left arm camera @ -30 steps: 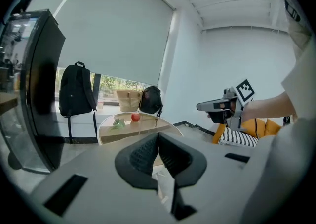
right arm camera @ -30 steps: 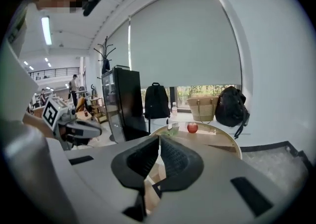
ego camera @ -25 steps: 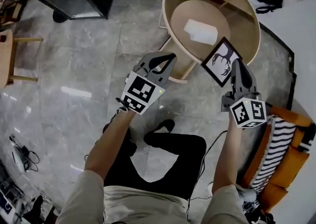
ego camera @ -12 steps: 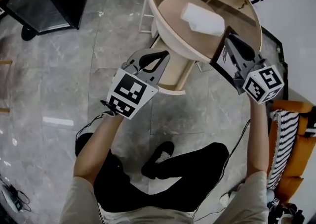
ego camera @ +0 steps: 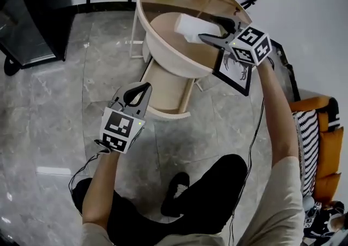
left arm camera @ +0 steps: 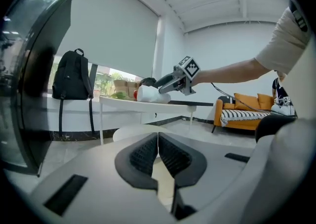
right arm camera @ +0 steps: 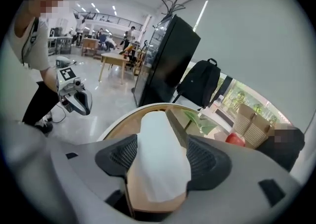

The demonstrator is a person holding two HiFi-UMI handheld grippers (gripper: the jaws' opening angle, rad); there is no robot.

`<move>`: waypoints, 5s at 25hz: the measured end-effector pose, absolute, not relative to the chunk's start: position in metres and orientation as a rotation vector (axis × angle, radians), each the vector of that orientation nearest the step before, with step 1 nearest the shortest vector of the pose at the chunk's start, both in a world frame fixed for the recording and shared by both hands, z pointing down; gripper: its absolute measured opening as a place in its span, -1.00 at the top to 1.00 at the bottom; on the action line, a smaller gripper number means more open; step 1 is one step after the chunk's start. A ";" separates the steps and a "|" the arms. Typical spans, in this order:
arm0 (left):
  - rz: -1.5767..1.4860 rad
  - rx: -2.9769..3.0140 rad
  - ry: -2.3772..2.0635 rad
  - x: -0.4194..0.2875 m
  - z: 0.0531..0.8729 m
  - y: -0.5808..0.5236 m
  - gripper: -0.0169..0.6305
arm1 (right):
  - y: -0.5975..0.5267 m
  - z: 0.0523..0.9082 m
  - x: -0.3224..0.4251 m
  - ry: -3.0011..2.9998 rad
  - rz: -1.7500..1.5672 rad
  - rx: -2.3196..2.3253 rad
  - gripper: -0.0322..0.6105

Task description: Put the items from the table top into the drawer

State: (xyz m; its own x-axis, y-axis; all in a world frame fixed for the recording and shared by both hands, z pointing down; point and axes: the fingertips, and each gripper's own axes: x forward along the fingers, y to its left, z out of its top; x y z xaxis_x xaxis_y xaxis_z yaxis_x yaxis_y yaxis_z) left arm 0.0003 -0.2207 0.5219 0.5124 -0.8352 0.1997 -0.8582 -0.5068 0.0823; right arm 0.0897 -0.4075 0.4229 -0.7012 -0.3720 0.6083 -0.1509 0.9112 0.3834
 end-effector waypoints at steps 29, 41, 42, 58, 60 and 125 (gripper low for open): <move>-0.061 2.522 -1.585 -0.043 0.525 -0.210 0.89 | -0.223 0.466 0.008 -2.399 -0.275 0.358 0.22; 0.003 2.568 -1.515 -0.031 0.536 -0.204 0.89 | -0.247 0.590 0.063 -2.249 -0.027 0.620 0.21; 0.003 2.567 -1.518 -0.035 0.535 -0.201 0.89 | -0.252 0.605 0.067 -2.248 -0.006 0.654 0.21; 0.193 2.518 -1.512 -0.041 0.596 -0.218 0.89 | -0.332 0.779 0.063 -2.057 0.067 0.702 0.21; 0.183 2.511 -1.517 -0.046 0.594 -0.216 0.89 | -0.341 0.788 0.059 -2.054 0.079 0.727 0.21; 0.295 2.690 -1.186 0.015 0.554 -0.204 0.89 | -0.228 0.442 0.203 -2.310 -0.118 1.386 0.78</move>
State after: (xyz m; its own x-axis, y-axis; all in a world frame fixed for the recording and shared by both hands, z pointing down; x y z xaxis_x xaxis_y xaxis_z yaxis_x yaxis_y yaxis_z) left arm 0.0153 -0.2044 0.5540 0.6607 -0.7062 0.2545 -0.7432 -0.6630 0.0896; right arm 0.2030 -0.2278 0.4422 -0.4000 -0.8564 0.3263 -0.8187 0.4940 0.2927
